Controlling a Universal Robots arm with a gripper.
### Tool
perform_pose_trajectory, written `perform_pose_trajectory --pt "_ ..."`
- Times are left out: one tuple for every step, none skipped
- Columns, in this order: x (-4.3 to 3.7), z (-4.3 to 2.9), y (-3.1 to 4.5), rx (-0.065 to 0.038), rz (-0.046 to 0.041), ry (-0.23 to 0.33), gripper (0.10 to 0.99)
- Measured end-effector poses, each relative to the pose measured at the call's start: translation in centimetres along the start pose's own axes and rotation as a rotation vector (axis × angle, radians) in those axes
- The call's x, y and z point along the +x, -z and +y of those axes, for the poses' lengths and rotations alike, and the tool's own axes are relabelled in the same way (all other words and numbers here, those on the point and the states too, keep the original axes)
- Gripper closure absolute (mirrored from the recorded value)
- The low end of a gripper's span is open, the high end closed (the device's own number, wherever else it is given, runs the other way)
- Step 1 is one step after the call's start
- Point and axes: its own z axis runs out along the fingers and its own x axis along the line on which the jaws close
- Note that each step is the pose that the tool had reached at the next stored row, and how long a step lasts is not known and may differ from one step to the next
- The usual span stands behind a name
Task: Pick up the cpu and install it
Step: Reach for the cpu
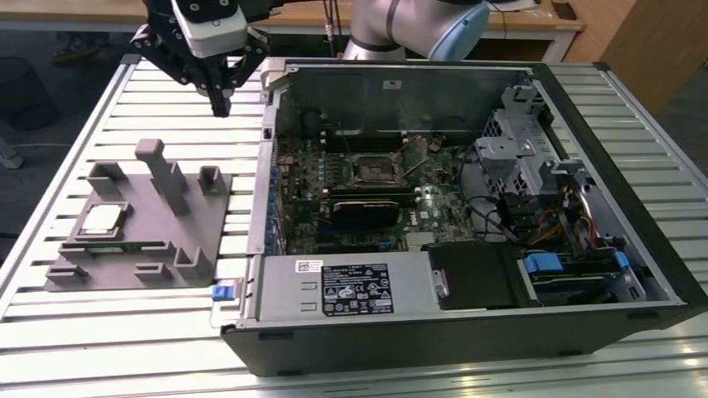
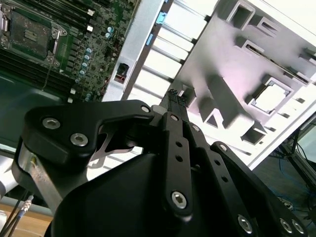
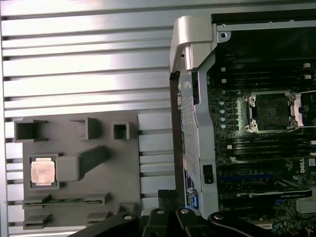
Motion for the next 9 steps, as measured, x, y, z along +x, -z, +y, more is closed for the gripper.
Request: perform_pose_trajectory --pt "0.06 -0.01 -0.01 0.0 0.0001 0.0 0.98" --pt "0.13 -0.01 -0.01 0.0 0.0003 0.0 0.98" --pt "0.21 -0.02 -0.02 0.0 0.0004 0.0 0.98" --pt "0.27 -0.02 -0.03 0.0 0.0005 0.0 0.98" --pt "0.35 -0.03 -0.03 0.0 0.0006 0.0 0.98" --pt "0.42 -0.04 -0.04 0.0 0.0007 0.0 0.98" --pt "0.49 -0.04 -0.05 0.0 0.0008 0.0 0.98" --pt "0.56 -0.05 -0.06 0.0 0.0009 0.0 0.98" --pt "0.63 -0.05 -0.07 0.0 0.001 0.0 0.98"
